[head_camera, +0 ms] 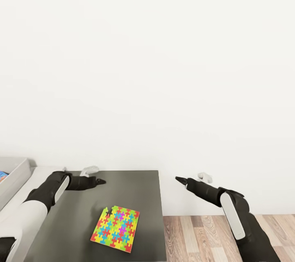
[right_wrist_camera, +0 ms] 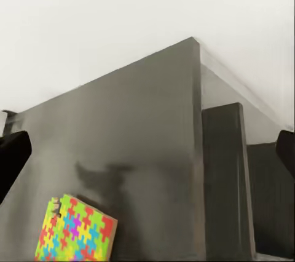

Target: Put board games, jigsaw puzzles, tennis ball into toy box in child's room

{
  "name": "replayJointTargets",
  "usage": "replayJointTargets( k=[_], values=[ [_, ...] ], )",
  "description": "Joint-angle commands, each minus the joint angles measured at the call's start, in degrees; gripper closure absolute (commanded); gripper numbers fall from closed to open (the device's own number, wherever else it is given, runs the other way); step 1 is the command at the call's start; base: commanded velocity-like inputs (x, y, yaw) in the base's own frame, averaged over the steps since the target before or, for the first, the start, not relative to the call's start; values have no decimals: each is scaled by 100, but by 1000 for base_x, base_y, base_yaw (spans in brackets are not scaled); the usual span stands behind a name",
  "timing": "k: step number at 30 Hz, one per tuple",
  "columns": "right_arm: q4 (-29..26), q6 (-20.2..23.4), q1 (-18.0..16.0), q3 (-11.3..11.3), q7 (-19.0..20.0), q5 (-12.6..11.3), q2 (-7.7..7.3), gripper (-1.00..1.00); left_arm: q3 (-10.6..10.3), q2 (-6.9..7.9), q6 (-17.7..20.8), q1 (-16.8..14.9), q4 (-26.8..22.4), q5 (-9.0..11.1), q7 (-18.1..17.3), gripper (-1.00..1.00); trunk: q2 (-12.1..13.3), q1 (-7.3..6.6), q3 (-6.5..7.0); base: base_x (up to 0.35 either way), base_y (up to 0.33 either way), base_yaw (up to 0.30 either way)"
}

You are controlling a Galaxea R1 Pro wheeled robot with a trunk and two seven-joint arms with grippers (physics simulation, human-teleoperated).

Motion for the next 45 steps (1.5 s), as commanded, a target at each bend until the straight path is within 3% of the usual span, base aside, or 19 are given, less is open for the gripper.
replayJointTargets(
  k=[1,4,10,22,27,45],
  values=[
    [57,44,-16,-17,41,-1,-107,-100,6,-16,49,-3,3,36,56,-100,-7,1,-8,0,0,0],
    [179,147,-51,-25,48,-16,-260,-100,4,-42,63,-2,9,18,118,-100,-7,1,-8,-21,-60,0],
    [291,318,-76,-13,60,-18,-310,-100,2,-45,86,-2,11,6,135,-100,-7,1,-8,-53,-143,0],
    [312,341,-80,14,70,-21,-316,-100,2,-45,167,-2,11,5,122,-100,-7,1,-8,-99,-112,0],
    [312,339,-80,21,72,-21,-315,-100,4,-48,332,-2,11,11,127,-100,-7,1,-8,-177,-13,0],
    [312,318,-80,7,73,-20,-281,-100,-24,-32,372,-2,11,8,123,-100,-7,1,-11,-102,17,0]
  ],
)
